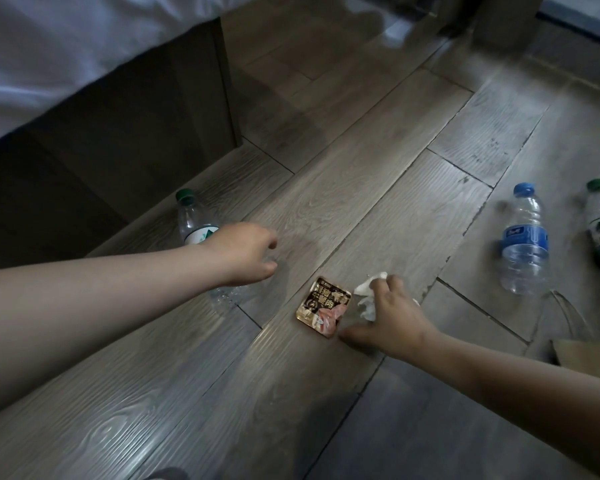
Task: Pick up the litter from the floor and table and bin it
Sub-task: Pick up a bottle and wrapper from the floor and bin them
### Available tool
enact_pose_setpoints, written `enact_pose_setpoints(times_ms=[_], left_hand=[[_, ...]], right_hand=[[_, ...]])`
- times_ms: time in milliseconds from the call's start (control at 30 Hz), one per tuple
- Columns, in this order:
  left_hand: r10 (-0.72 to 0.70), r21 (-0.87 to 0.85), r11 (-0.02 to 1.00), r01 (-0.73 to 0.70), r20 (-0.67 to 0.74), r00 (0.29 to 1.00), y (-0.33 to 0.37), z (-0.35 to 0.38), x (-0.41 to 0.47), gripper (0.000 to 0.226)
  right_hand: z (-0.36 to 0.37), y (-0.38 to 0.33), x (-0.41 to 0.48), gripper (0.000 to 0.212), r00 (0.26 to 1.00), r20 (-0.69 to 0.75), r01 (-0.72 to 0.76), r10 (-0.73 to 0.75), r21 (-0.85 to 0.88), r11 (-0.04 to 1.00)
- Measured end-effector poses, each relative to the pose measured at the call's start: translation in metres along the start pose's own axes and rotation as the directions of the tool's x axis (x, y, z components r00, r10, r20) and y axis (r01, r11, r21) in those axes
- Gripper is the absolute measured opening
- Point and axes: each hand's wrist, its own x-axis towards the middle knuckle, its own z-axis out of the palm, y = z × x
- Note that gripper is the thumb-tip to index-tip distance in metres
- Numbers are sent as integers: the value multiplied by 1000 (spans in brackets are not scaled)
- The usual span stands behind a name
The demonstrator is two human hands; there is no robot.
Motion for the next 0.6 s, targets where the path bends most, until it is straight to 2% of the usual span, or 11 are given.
enact_pose_setpoints(times_ms=[100, 233, 367, 467, 600], left_hand=[[3, 9, 1000, -3, 4, 1000, -1, 0, 0, 38], [6, 10, 1000, -6, 3, 1000, -1, 0, -1, 39], [1, 11, 1000, -1, 4, 1000, -3, 2, -2, 40], [-1, 16, 1000, 1, 1, 1000, -3, 1, -3, 40], [0, 24, 1000, 0, 1, 1000, -3, 1, -3, 40]], right_hand=[[6, -3, -1, 97, 1000, 20, 2, -1, -11, 1000], [-2, -1, 2, 68, 993, 40, 117, -113, -119, 986], [-9, -9, 6, 44, 971, 110, 235, -210, -326, 915], [-8, -14, 8, 48, 963, 142, 269, -231, -403, 875], [-8, -18, 8, 52, 966, 146, 256, -214, -423, 869]])
